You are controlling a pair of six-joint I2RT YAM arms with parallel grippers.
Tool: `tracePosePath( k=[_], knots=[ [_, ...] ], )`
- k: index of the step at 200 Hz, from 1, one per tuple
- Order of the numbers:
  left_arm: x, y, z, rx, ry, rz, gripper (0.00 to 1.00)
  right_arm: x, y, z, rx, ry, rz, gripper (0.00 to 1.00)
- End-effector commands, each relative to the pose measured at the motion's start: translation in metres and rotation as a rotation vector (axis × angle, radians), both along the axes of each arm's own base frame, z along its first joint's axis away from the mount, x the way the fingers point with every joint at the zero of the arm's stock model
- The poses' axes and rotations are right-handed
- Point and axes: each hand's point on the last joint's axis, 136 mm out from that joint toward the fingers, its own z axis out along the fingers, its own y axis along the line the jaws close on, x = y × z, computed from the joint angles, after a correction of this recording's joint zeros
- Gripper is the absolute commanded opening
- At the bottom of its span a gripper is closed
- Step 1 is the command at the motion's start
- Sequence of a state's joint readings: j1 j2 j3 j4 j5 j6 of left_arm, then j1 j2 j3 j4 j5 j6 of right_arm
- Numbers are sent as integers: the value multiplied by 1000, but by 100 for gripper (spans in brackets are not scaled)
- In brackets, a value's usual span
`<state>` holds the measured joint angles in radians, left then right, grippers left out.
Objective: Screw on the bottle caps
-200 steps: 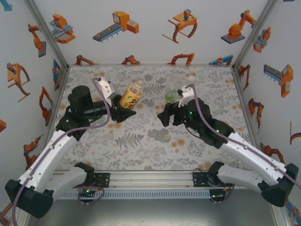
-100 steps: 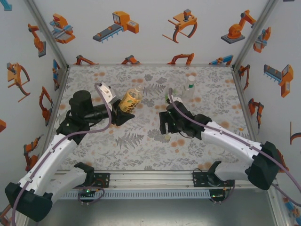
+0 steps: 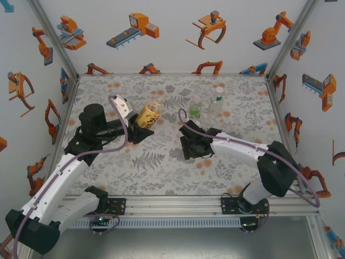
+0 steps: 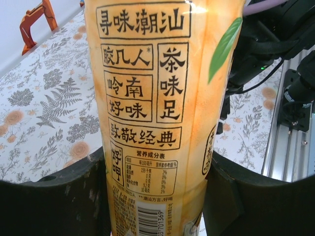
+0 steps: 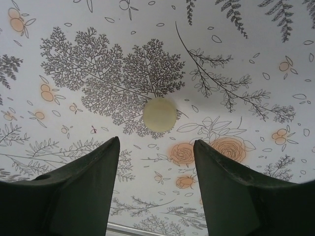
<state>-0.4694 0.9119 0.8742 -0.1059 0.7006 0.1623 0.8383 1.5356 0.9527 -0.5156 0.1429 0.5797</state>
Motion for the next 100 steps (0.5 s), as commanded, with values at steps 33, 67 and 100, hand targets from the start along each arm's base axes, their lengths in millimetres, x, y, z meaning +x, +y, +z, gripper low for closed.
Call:
tracePosePath(
  k=[33,67,100],
  knots=[
    [0,1,-2,5,-10,-5,0,8,6,-2,0,10,-20,54],
    [0,1,-3,7,-10,-4,0,10,10,-9,-4,26,-19,53],
    [0,1,-3,7,-7,-5,0,11,8,-16,-21,31,-26,51]
  ],
)
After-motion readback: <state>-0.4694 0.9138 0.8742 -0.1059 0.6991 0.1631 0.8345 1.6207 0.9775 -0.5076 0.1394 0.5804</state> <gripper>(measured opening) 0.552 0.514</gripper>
